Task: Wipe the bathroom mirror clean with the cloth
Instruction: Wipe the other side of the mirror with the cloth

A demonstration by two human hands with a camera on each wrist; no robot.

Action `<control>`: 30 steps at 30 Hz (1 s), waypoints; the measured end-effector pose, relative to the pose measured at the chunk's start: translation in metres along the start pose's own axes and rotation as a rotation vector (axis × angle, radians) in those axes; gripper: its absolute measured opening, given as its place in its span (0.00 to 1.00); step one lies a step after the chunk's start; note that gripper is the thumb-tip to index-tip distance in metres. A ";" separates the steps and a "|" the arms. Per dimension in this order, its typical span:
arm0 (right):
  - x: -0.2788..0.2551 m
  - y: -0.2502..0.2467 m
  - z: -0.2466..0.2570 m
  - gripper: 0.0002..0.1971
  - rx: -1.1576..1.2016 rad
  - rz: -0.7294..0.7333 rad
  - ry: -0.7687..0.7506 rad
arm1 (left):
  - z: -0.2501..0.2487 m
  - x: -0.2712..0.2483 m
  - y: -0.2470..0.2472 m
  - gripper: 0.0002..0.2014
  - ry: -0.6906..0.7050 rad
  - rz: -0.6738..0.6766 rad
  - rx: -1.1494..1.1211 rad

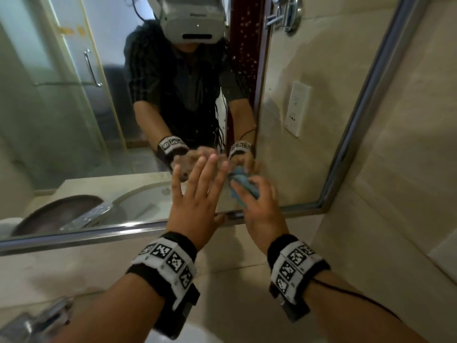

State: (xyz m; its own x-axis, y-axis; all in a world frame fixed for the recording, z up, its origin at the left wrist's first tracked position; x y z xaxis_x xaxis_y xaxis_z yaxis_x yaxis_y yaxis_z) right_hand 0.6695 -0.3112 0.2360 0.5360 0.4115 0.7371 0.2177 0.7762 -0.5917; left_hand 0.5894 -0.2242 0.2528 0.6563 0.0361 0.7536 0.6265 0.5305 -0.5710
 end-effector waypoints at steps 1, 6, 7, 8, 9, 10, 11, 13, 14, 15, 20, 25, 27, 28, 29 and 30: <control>0.006 -0.002 0.011 0.12 -0.032 0.054 -0.072 | 0.008 0.003 -0.013 0.59 0.013 -0.025 -0.001; 0.067 -0.048 0.052 0.16 0.094 -0.124 -0.208 | 0.064 0.030 -0.049 0.63 -0.007 -0.091 0.000; 0.078 -0.054 0.058 0.23 0.077 -0.185 -0.207 | 0.073 0.036 -0.050 0.63 -0.030 -0.096 -0.011; 0.084 -0.055 0.070 0.30 0.007 -0.237 -0.255 | 0.081 0.042 -0.048 0.63 -0.057 -0.088 -0.019; 0.083 -0.053 0.083 0.34 -0.016 -0.251 -0.321 | 0.088 0.046 -0.045 0.64 -0.083 -0.072 -0.025; 0.077 -0.045 0.087 0.36 -0.057 -0.236 -0.395 | 0.093 0.048 -0.040 0.65 -0.104 -0.051 -0.027; 0.069 -0.033 0.084 0.35 -0.059 -0.179 -0.426 | 0.097 0.050 -0.036 0.66 -0.118 -0.038 -0.022; 0.043 -0.015 0.077 0.26 -0.070 -0.076 -0.511 | 0.099 0.050 -0.029 0.68 -0.124 -0.020 -0.008; 0.034 -0.015 0.072 0.20 -0.090 -0.052 -0.529 | 0.098 0.050 -0.028 0.68 -0.124 -0.009 -0.006; 0.035 -0.024 0.073 0.16 -0.076 -0.053 -0.518 | 0.098 0.050 -0.029 0.68 -0.125 -0.007 0.000; 0.124 -0.093 0.102 0.21 0.070 -0.326 -0.246 | 0.096 0.051 -0.030 0.66 -0.133 -0.003 0.048; 0.099 -0.049 0.106 0.20 -0.048 -0.209 -0.387 | 0.099 0.051 -0.028 0.66 -0.122 -0.021 0.062; 0.057 -0.024 0.091 0.16 -0.130 -0.071 -0.522 | 0.099 0.051 -0.030 0.67 -0.116 -0.006 0.050; 0.046 -0.021 0.085 0.14 -0.167 -0.033 -0.578 | 0.099 0.051 -0.029 0.67 -0.116 -0.001 0.049; 0.046 -0.022 0.084 0.13 -0.175 0.007 -0.600 | 0.099 0.052 -0.029 0.68 -0.121 0.000 0.049; 0.053 -0.028 0.085 0.13 -0.163 0.027 -0.589 | 0.099 0.052 -0.030 0.68 -0.126 0.000 0.047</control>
State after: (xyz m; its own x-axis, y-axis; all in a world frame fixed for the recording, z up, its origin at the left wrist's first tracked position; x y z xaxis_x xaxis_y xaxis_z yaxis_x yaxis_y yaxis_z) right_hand 0.6224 -0.2699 0.3197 0.0120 0.6612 0.7502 0.3573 0.6978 -0.6208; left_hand 0.5635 -0.1544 0.3414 0.5964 0.1405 0.7903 0.6040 0.5699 -0.5571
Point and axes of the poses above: each hand's wrist, its own x-axis towards the middle knuckle, its own y-axis out of the palm, z = x × y, the point moved 10 cm from there along x, towards the middle knuckle, and after that the axes turned 9 degrees about -z, right-handed, at the moved point
